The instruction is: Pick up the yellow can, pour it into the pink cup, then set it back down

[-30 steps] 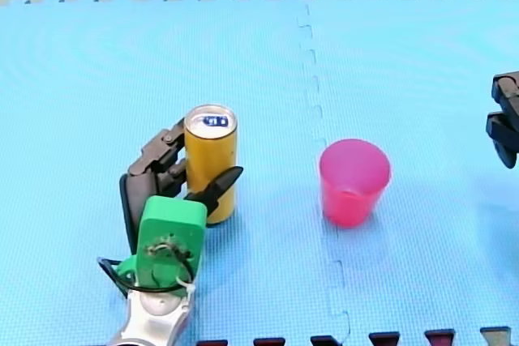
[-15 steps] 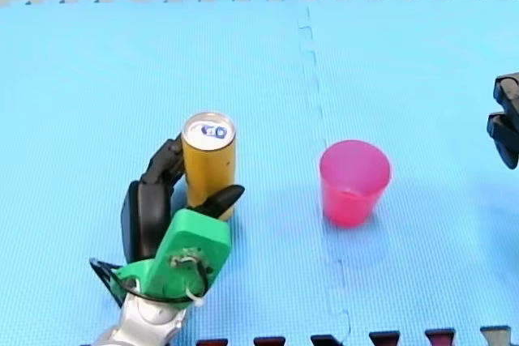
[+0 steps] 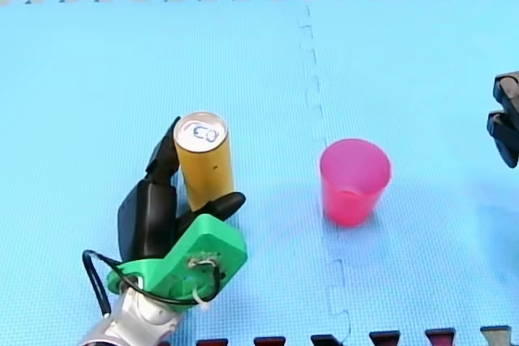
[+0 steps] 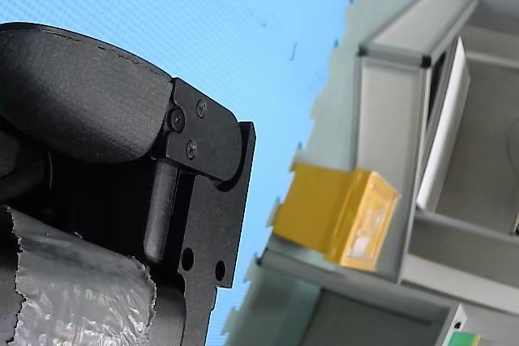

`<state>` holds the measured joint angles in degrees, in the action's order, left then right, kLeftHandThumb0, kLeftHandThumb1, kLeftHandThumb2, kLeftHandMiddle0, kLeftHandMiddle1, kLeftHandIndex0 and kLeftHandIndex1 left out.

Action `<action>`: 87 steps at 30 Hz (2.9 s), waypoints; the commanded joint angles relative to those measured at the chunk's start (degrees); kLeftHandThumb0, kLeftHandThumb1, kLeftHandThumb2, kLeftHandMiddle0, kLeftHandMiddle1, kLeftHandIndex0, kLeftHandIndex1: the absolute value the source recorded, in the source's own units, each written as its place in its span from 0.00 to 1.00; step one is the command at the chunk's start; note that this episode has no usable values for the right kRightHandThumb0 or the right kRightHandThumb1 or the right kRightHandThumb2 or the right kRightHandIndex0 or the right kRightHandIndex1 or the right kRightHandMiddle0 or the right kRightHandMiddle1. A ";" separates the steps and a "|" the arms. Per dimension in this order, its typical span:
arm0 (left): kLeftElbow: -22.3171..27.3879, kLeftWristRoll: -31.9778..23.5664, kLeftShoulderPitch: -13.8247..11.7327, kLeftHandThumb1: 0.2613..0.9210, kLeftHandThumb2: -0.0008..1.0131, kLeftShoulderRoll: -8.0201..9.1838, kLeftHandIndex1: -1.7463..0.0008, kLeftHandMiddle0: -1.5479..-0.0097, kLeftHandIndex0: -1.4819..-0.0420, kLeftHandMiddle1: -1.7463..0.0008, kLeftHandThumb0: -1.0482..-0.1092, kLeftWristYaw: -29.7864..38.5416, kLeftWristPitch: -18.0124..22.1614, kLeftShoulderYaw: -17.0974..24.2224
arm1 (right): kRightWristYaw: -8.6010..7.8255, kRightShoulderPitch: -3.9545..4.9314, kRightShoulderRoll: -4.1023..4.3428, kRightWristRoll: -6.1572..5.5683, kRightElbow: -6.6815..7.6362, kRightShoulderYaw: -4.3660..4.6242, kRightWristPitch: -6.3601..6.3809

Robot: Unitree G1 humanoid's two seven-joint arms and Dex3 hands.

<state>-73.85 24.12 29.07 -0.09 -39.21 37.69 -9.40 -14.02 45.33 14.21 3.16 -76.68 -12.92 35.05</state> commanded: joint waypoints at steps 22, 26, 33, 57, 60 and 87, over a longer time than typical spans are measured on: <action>5.39 -25.60 -3.86 0.56 0.00 -3.61 1.00 0.87 0.94 1.00 0.17 32.47 14.37 13.78 | 0.42 -0.09 0.45 0.66 -0.25 0.33 0.01; 5.44 -27.15 -4.66 0.56 0.00 -3.50 1.00 0.88 0.95 1.00 0.18 35.98 15.38 15.15 | 0.13 -0.15 0.69 0.88 -0.23 0.50 0.14; 5.24 -27.87 -6.17 0.64 0.01 -3.14 1.00 0.88 0.95 1.00 0.10 38.97 16.92 17.36 | -0.03 0.03 0.86 1.06 -0.24 0.52 0.08; 5.26 -18.96 -8.87 0.76 0.01 -1.62 1.00 0.88 0.95 1.00 0.00 31.25 19.08 15.09 | -0.88 -0.37 0.51 0.61 -0.25 -0.01 0.32; 5.30 -18.91 -8.99 0.75 0.00 -1.61 1.00 0.88 0.96 1.00 0.00 31.21 19.06 14.91 | -0.93 -0.48 0.49 0.54 -0.25 -0.08 0.42; 6.08 -21.51 -8.71 0.73 0.00 -2.56 1.00 0.85 0.95 0.99 0.01 34.93 16.82 15.71 | -1.49 -0.51 0.63 0.25 -0.20 -0.41 1.07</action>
<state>-67.97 2.90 20.28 -2.88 -4.42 54.83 6.22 -15.46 44.92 14.62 3.58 -76.89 -13.20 35.86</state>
